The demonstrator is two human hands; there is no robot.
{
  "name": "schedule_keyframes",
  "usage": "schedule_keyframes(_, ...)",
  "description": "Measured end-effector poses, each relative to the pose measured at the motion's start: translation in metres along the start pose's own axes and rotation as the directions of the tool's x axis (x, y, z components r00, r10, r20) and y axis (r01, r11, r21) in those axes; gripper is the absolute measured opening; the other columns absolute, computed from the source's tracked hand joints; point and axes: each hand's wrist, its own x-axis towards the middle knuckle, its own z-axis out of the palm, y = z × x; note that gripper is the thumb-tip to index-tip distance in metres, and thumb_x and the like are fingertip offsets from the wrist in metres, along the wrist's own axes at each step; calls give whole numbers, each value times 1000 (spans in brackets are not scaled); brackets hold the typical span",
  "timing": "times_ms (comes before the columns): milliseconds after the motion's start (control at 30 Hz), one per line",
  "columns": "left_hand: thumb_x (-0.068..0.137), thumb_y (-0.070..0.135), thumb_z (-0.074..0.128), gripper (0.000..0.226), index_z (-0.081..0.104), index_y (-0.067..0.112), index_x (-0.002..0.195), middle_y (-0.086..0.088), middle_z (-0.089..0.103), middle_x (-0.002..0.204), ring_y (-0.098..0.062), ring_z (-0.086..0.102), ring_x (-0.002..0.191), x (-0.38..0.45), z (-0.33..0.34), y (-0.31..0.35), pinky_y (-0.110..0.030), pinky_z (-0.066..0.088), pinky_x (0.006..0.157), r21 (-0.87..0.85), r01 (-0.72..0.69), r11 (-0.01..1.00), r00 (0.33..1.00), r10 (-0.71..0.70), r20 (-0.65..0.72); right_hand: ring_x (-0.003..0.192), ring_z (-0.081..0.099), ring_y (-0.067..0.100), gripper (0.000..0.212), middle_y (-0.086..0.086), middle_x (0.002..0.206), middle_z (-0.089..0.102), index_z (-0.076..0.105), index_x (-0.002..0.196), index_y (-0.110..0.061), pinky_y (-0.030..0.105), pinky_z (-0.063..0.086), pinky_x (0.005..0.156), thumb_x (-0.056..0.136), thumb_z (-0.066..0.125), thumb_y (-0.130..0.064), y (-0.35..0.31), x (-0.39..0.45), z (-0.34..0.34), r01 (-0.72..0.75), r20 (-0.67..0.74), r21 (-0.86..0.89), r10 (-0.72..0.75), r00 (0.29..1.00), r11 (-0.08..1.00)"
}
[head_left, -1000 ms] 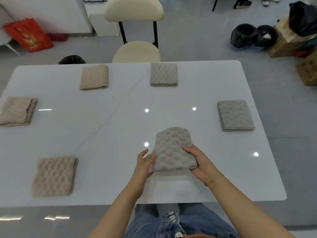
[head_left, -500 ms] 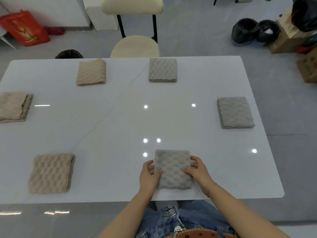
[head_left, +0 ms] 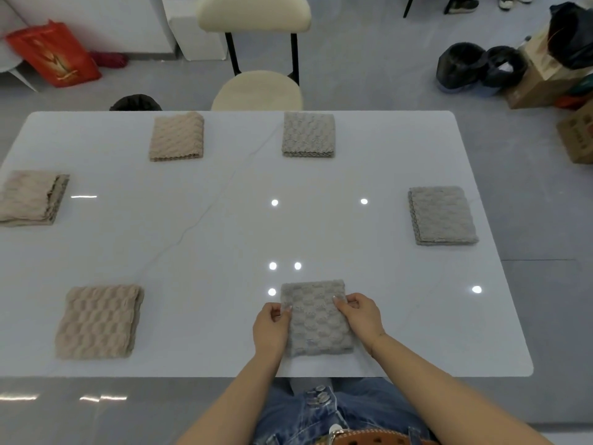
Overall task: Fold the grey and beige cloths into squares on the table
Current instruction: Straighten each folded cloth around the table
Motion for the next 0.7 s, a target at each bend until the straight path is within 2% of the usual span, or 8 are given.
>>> schedule_keyframes(200,88,26,65,17,54,13,93,0,60,90,-16,57,84,5,-4,1,-19,42,64,12,3,1000,999,-3,-39,67,52,12,35,-2,71,55,51,70,-14,22,41,61,86,63,-43,-5,0,3,30,-41,-133,-36,999,991)
schedule_keyframes(267,86,24,67,27,49,15,103,-1,56,101,-16,55,91,7,-6,6,-23,43,72,64,-83,994,995,86,-45,69,52,10,32,-3,76,56,53,79,-14,22,41,63,86,62,-44,-7,-3,3,47,-29,-146,-52,998,988)
schedule_keyframes(333,86,21,67,36,48,16,116,1,50,109,-16,52,99,11,-6,12,-27,44,85,151,-200,968,979,204,-9,77,53,7,28,-5,86,56,54,97,-16,19,42,66,86,64,-40,-7,-6,0,82,-11,-145,-84,996,986)
schedule_keyframes(400,88,21,63,39,50,18,124,4,46,114,-12,47,104,18,-4,18,-25,41,91,290,-330,898,944,315,98,80,51,6,33,-5,92,54,50,111,-18,14,40,66,86,66,-33,-7,-6,-3,118,-8,-117,-119,993,986)
schedule_keyframes(467,89,23,62,33,55,18,121,3,46,118,-10,44,107,25,-2,21,-19,35,90,395,-411,821,911,364,192,80,49,5,39,-3,100,52,47,119,-20,11,38,65,86,67,-27,-6,-5,-5,159,-16,-116,-162,987,980)
schedule_keyframes(600,87,21,64,27,61,16,114,-1,51,117,-8,44,103,32,-3,20,-16,31,88,395,-389,832,921,353,163,85,47,4,41,-2,109,47,50,124,-22,7,38,71,86,65,-18,-7,1,-7,277,27,-193,-277,960,941)
schedule_keyframes(700,87,22,64,22,61,16,108,1,54,111,-9,45,99,35,-4,21,-19,34,87,393,-389,833,921,359,151,86,48,8,39,-1,108,48,54,123,-18,11,39,79,86,64,-14,-13,9,-8,324,87,-262,-312,946,909)
